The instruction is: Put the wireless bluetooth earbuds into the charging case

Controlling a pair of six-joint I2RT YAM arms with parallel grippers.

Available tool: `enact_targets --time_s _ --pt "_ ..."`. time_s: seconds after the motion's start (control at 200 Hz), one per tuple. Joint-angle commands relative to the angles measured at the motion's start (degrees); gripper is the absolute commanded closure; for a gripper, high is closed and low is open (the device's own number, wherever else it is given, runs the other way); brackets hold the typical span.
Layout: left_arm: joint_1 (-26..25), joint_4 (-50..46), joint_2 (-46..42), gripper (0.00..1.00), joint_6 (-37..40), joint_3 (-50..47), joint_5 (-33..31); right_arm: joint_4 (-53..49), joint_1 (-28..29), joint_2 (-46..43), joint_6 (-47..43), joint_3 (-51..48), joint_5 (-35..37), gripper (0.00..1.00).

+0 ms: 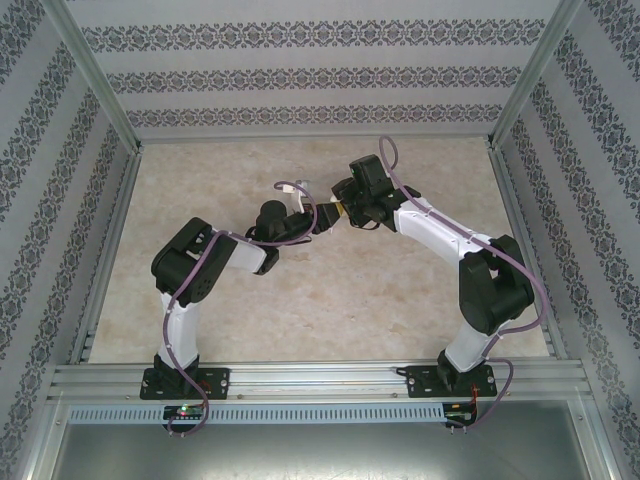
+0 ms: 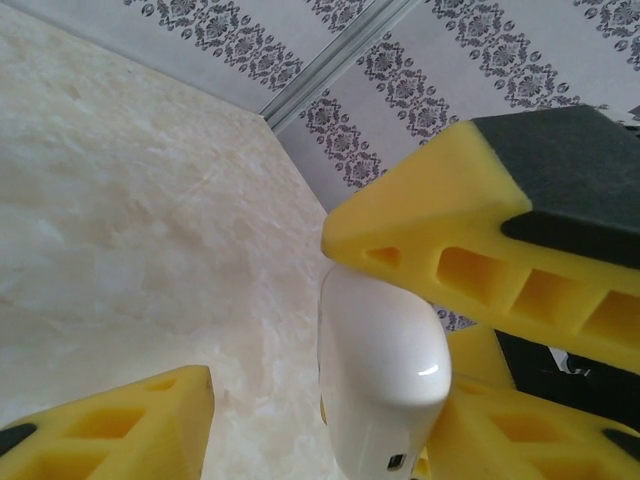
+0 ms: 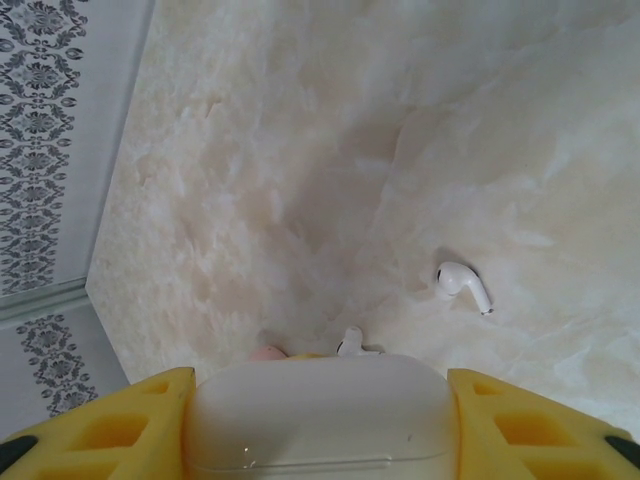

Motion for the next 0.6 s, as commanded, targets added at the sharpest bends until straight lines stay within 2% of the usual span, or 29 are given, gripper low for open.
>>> enact_targets --time_s 0.0,0.37,0.465,0.54,0.595 --pt "-0.54 3.26 1.70 0.50 -0.83 1.69 -0.92 0.88 0.60 -2.06 0.92 -0.97 0.79 0.61" --pt "-0.55 4.92 3.29 0.70 -2.23 2.40 -0.74 2.09 0.49 -2.30 1.41 -1.84 0.53 0.61" --pt "-0.54 4.96 3.47 0.80 -2.43 2.62 -0.41 2.48 0.32 -2.59 1.57 -2.04 0.26 0.61" --pt "-0.55 4.93 3.44 0.88 -2.76 2.66 -0.30 3.52 -0.02 -3.25 1.58 -2.51 0.28 0.56" --pt "-0.57 4.96 3.31 0.97 -3.17 2.53 -0.12 4.08 -0.62 -4.11 1.41 -2.94 0.59 0.45"
